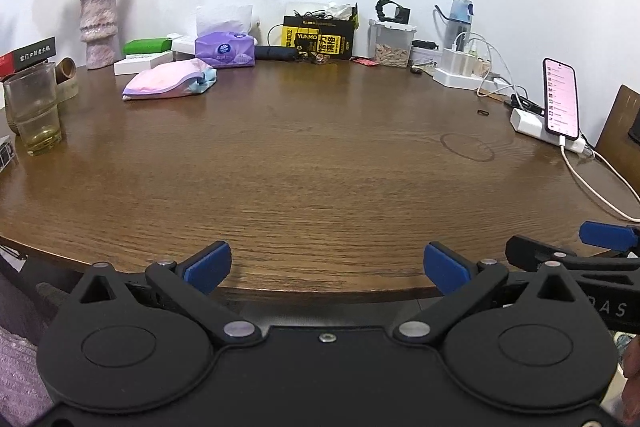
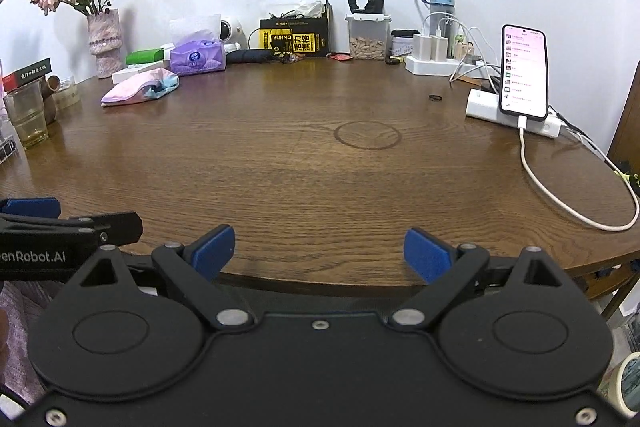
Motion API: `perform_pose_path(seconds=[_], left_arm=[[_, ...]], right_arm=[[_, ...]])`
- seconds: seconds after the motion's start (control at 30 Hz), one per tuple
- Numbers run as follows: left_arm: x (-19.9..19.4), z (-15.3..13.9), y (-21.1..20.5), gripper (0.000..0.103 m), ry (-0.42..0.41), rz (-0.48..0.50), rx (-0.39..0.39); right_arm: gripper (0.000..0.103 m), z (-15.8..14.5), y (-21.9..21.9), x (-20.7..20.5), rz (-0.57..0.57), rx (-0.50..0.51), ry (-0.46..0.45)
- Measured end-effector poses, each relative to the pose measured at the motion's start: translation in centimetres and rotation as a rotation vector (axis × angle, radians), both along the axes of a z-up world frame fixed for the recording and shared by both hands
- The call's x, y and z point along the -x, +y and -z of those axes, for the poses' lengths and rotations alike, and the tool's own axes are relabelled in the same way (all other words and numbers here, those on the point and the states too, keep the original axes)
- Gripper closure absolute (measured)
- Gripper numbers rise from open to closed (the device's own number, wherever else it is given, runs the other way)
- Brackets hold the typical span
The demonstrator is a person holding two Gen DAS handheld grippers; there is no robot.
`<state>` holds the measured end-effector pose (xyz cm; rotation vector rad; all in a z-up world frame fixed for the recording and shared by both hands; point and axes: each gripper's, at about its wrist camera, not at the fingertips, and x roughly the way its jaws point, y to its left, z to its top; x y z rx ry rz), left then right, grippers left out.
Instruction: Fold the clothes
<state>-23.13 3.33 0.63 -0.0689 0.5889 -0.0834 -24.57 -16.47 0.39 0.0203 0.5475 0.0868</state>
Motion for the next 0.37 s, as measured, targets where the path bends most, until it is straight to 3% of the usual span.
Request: perform_pose_path(seconds=[0.37], left_arm=[[0.07, 0.38, -0.06, 0.000, -0.004, 0.020, 0.013]], right_arm=[[0.008, 0.37, 0.02, 0.06, 0.009, -0.005, 0.005]])
